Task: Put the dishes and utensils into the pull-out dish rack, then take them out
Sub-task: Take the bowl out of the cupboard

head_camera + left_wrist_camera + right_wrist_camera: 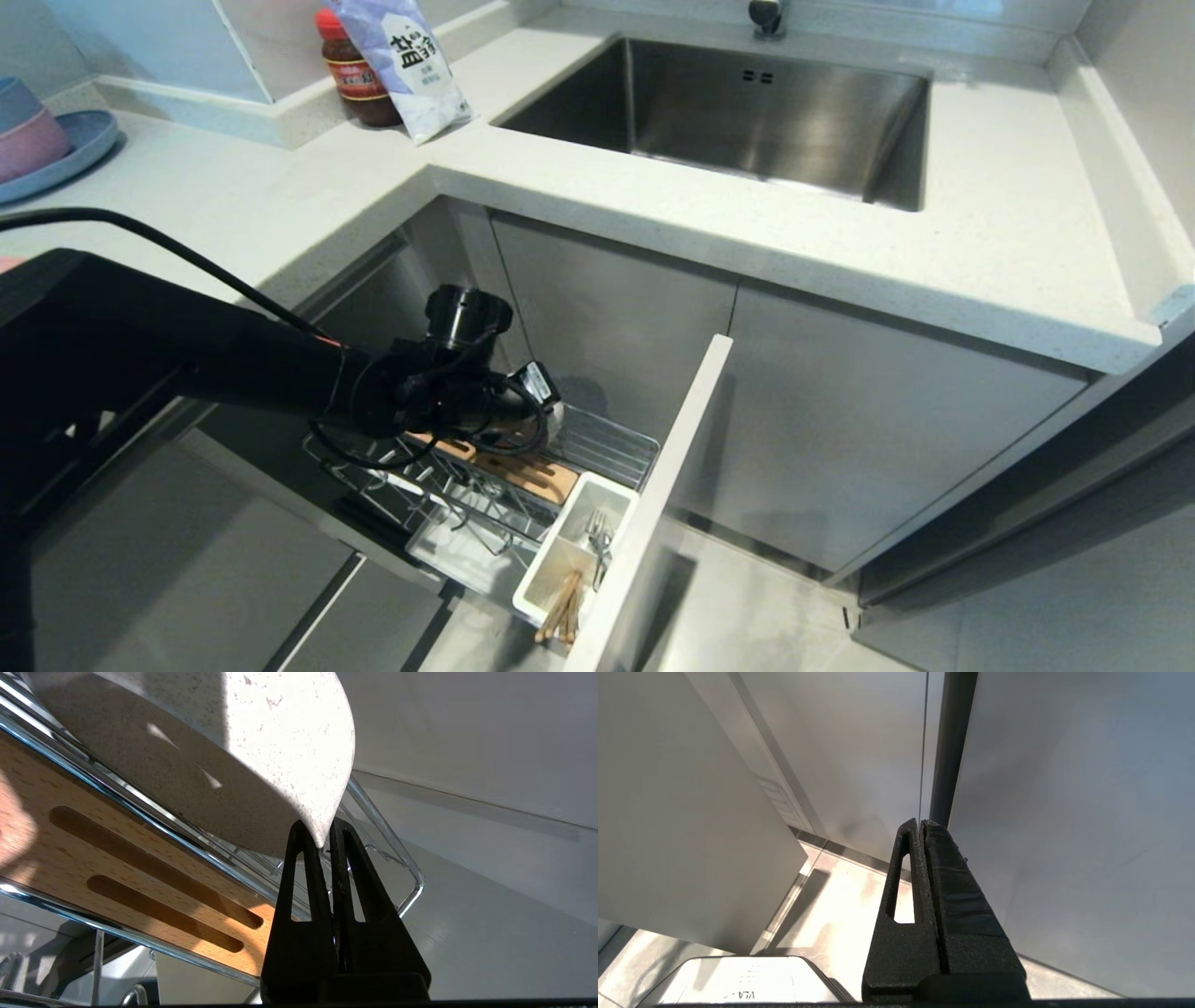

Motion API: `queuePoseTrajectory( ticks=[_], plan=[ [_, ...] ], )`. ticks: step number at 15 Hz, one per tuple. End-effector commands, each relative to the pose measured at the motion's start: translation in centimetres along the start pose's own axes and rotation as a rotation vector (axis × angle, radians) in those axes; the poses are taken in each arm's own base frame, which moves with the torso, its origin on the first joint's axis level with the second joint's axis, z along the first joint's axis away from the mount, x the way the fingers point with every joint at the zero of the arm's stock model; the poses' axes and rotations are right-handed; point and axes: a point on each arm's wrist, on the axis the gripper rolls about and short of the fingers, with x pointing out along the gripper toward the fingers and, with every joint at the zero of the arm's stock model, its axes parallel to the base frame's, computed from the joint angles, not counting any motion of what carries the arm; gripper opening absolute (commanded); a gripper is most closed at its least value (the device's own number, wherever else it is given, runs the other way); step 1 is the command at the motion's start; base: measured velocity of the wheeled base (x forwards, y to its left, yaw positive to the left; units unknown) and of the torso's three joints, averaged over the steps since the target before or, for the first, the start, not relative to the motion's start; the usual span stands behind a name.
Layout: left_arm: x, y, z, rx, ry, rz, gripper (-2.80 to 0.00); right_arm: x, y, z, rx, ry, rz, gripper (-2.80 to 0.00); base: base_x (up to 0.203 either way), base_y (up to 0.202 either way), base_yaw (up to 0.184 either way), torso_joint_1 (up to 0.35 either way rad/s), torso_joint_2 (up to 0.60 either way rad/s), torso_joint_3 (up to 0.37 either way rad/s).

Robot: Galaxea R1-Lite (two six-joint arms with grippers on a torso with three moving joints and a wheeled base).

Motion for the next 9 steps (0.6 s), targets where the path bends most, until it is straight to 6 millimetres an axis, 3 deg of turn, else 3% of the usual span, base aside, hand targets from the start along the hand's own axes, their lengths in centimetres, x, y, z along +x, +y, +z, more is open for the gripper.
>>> queuePoseTrajectory(
  ticks=[1, 9],
  plan=[
    [-0.2, -0.2, -0.1, -0.002, 0.0, -0.006, -2.8, 0.0, 0.0, 0.0, 0.0, -0.001, -0.001, -2.8, 0.0, 0.0, 0.0, 0.0, 0.0, 0.0],
    [-4.0, -1.7, 1.0, -0.01, -0.061, -0.077, -2.8, 0.0, 0.0, 0.0, 0.0, -0.001, 0.001, -2.8, 0.0, 0.0, 0.0, 0.0, 0.0, 0.0]
  ],
)
